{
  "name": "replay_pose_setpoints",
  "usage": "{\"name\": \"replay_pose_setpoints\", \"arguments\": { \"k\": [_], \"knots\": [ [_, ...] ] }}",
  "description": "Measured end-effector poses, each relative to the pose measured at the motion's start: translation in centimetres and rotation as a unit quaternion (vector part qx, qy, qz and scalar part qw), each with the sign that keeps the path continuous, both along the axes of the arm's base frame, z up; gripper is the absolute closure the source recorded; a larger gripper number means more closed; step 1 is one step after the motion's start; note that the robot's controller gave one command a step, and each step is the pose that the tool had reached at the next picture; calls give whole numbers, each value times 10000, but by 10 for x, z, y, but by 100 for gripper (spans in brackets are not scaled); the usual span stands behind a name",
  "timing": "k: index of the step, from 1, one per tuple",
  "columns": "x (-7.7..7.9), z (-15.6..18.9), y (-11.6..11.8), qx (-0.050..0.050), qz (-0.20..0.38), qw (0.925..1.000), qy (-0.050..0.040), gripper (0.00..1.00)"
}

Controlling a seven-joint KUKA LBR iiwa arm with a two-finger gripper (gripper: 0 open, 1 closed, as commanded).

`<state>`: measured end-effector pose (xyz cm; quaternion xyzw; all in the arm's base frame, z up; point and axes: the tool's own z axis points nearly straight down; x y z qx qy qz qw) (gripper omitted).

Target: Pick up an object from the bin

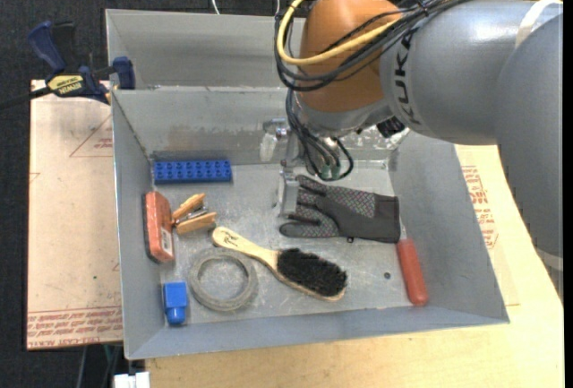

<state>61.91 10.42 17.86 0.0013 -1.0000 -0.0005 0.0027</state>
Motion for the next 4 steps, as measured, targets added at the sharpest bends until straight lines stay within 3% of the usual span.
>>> {"name": "replay_pose_setpoints", "arguments": {
  "k": [1,2,3,4],
  "knots": [
    [1,4,0,2,-5,10000,-30,0],
    [7,13,-17,8,-15,10000,-40,0],
    [3,-33,-85,12,-26,10000,-56,0],
    [-18,-33,-51,14,-238,9997,-60,0]
  ]
}}
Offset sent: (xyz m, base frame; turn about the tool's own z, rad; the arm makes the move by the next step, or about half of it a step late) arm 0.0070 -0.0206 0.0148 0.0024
